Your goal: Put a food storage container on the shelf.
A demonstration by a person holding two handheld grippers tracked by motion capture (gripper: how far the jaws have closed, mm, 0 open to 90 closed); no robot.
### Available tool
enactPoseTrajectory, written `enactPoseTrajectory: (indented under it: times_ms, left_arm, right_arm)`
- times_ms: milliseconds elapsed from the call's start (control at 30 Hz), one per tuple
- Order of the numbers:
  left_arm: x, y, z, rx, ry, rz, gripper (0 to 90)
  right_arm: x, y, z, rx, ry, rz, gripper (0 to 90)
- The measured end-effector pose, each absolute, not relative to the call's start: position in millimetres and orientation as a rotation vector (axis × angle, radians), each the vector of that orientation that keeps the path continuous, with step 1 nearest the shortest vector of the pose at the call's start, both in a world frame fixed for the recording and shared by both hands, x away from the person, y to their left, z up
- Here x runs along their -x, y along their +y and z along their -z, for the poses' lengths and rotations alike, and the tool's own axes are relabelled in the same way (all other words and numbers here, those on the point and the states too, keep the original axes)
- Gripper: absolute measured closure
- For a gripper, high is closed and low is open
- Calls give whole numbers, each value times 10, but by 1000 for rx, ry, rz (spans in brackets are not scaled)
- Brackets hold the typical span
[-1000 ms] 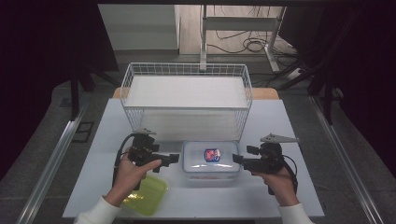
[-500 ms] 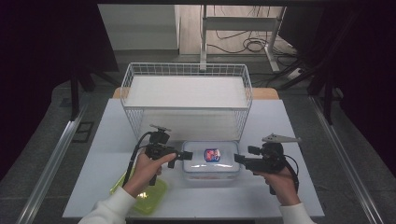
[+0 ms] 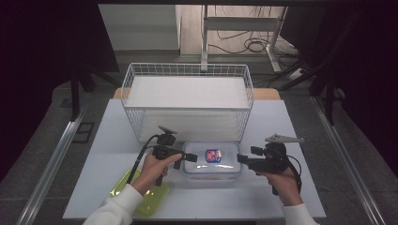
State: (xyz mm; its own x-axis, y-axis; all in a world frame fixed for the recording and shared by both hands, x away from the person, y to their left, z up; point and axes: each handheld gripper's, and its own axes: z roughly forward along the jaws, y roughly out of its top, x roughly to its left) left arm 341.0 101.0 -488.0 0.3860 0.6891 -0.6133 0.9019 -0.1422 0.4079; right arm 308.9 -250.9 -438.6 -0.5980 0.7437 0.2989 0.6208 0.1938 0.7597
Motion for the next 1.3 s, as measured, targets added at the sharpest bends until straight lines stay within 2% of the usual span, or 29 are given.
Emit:
enactPoseTrajectory:
  times_ms: [267,500,967,1133,1300]
  left_arm:
    - [-3472,977,4962,-1918,1365,399,78]
    - [-3492,959,5011,-1914,1376,440,134]
    - [-3482,973,4981,-1906,1376,446,211]
    - [-3482,981,4970,-1902,1371,432,236]
    - [-3479,974,4969,-1897,1375,423,237]
  right_arm:
    - [-3100,-2549,4383,-1346,2300,-1373,236]
    - [-3126,-2566,4417,-1364,2297,-1368,235]
    - [-3506,-2482,4784,-1575,2481,-1397,179]
    - [-3583,-2478,4919,-1644,2533,-1403,181]
    - [-3611,-2482,5004,-1731,2579,-1455,230]
